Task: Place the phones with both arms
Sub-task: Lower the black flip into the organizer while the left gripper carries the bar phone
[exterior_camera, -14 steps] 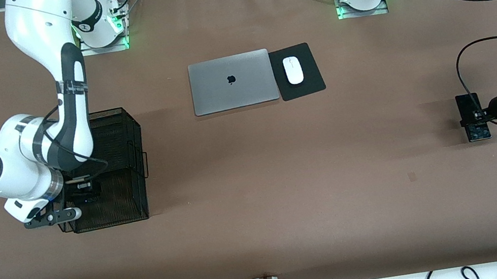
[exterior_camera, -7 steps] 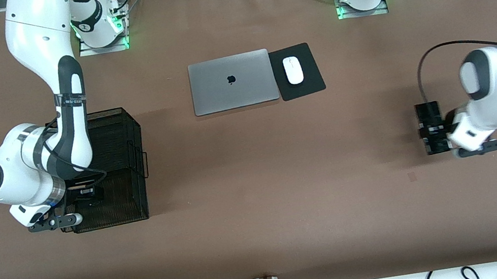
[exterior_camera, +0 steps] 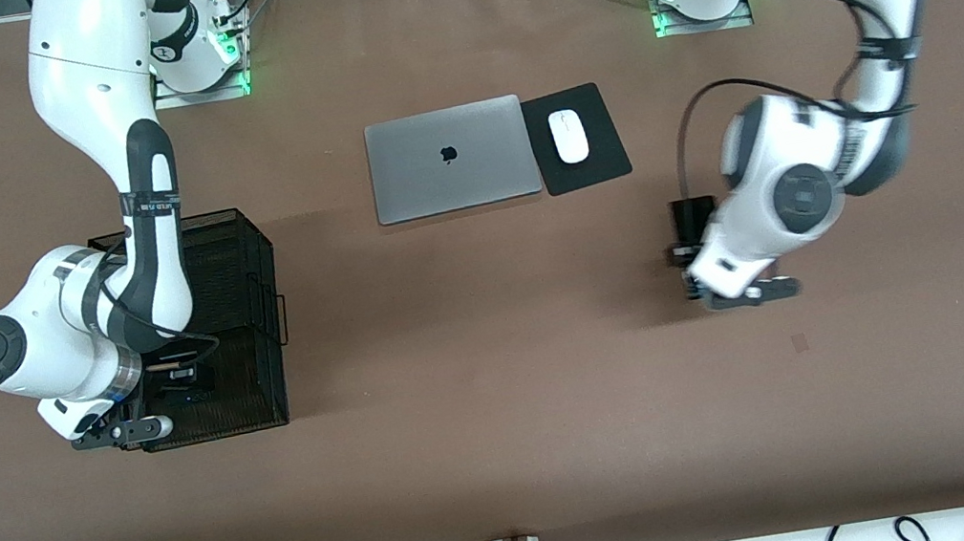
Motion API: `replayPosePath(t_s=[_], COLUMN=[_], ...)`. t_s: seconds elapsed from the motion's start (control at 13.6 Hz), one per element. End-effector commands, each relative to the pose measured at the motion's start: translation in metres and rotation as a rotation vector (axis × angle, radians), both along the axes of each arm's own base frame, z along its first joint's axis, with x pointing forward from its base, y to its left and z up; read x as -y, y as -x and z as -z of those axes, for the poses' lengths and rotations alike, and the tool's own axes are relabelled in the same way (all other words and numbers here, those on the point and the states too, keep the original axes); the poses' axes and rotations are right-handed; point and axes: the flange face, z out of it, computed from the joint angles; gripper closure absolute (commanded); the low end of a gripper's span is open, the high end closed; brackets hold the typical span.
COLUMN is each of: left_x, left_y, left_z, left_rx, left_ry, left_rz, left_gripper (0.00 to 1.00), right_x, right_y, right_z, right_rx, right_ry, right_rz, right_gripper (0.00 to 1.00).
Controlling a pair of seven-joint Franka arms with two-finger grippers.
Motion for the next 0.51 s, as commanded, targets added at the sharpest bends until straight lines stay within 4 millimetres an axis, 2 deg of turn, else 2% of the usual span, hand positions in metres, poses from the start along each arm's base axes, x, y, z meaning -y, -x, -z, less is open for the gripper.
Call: replayPosePath(t_s=[0.0, 0.15, 0.29, 0.44], left_x=[0.072, 0.112, 0.142, 0.159], left_y=[-0.011, -0.015, -0.022, -0.028], left_z=[0.008, 0.022, 0.030, 0.031], left_rx=[0.015, 0.030, 0.064, 0.134], left_ry=[0.006, 0.012, 0.035, 0.076], left_rz=[-0.026, -0.065, -0.155, -0.222], left_gripper=[1.00, 1.00, 1.00, 1.00], right_x=[0.001, 0.003, 0.004, 0.003], right_y=[-0.005, -0.005, -0.006, -0.009], right_z=[0.001, 0.000, -0.003, -0.010], right_rx=[0.019, 0.020, 0.025, 0.031], right_ry=[-0.018, -0.019, -0.021, -0.025], right_rz=[0.014, 0.017, 0.016, 0.010], right_gripper=[0.32, 0.06, 0.01, 0.01])
